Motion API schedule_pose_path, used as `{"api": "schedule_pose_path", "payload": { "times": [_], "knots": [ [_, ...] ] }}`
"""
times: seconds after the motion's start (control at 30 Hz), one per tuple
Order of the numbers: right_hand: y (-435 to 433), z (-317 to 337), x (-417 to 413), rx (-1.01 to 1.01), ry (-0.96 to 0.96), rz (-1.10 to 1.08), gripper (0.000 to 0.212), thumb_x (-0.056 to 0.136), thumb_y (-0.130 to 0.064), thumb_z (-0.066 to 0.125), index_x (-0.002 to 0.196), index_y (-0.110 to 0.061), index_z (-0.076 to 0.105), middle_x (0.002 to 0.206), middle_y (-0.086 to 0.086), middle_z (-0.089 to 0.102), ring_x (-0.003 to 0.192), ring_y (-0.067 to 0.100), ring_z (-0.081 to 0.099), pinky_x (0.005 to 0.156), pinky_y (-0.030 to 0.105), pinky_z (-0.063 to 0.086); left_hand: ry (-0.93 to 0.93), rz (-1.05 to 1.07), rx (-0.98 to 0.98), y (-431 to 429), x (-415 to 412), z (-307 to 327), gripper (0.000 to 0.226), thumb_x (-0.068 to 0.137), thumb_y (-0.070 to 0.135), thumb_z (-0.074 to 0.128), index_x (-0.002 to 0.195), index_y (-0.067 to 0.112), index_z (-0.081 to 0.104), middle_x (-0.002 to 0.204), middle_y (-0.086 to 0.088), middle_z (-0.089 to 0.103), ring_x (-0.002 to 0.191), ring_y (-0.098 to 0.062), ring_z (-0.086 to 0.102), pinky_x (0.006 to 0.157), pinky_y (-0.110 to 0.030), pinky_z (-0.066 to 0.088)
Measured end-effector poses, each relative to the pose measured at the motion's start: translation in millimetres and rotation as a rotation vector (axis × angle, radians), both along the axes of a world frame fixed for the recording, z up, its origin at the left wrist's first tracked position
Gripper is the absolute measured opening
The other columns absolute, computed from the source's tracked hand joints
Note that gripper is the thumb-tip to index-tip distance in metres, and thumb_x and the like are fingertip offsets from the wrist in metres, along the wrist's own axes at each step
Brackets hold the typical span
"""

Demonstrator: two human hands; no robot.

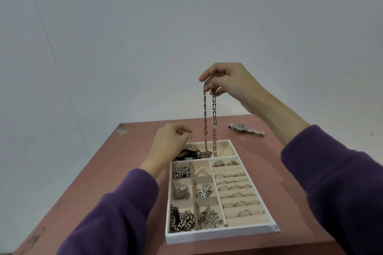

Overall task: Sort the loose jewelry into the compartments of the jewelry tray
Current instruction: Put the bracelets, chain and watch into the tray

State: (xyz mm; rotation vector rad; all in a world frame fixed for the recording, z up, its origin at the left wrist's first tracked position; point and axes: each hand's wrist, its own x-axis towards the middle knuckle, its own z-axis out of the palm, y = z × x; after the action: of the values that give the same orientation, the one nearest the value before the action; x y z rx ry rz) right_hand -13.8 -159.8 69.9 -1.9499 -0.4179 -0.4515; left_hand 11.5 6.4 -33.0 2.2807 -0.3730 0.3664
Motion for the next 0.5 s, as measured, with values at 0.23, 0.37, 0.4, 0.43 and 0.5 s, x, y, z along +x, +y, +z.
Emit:
{"api": "schedule_pose_path", "payload": {
  "times": [0.23,0.37,0.4,0.43,0.5],
  "knots": [
    [4.5,-23.1,5.3,-0.09,0.048,-0.036,0.03,0.078,0.004,0.049,0.077,-0.019,0.068,0.07,0.003,0.067,0.06,0.011,0.056,0.06,0.016,0.045,-0.084,0.137,-0.254,14.3,-5.2,-22.5,0.019,0.086,0.014,0.054,0.097,0.02,0.069,0.087,0.003,0.066,0.073,0.0,0.054,0.064,-0.017,0.041],
    [4.4,-40.2,8.3,-0.184,0.098,-0.051,0.027,0.077,0.003,0.052,0.077,-0.018,0.068,0.068,0.002,0.067,0.059,0.011,0.058,0.061,0.02,0.048,-0.083,0.153,-0.381,14.9,-3.1,-31.5,0.018,0.085,0.013,0.056,0.096,0.021,0.068,0.092,0.001,0.067,0.075,0.0,0.054,0.073,-0.021,0.042],
    [4.1,-44.0,9.0,-0.213,0.109,-0.052,0.027,0.077,0.003,0.052,0.077,-0.019,0.068,0.068,0.002,0.067,0.06,0.011,0.059,0.063,0.024,0.051,-0.082,0.155,-0.406,14.9,-2.2,-32.6,0.018,0.085,0.014,0.057,0.096,0.022,0.068,0.093,0.001,0.067,0.076,-0.003,0.056,0.075,-0.023,0.043],
    [3.8,-47.6,9.7,-0.242,0.12,-0.054,0.027,0.077,0.004,0.053,0.077,-0.019,0.069,0.068,0.002,0.067,0.061,0.013,0.06,0.066,0.028,0.053,-0.081,0.157,-0.427,14.8,-1.7,-33.0,0.017,0.085,0.014,0.057,0.096,0.022,0.068,0.093,0.001,0.068,0.077,-0.006,0.056,0.077,-0.024,0.042],
    [3.0,-54.3,11.3,-0.287,0.146,-0.054,0.026,0.077,0.004,0.054,0.078,-0.018,0.069,0.069,0.004,0.068,0.066,0.02,0.064,0.071,0.032,0.055,-0.085,0.157,-0.456,15.5,-1.3,-32.3,0.016,0.086,0.014,0.058,0.095,0.021,0.069,0.092,0.002,0.068,0.08,-0.009,0.057,0.078,-0.024,0.041]
  ]
}}
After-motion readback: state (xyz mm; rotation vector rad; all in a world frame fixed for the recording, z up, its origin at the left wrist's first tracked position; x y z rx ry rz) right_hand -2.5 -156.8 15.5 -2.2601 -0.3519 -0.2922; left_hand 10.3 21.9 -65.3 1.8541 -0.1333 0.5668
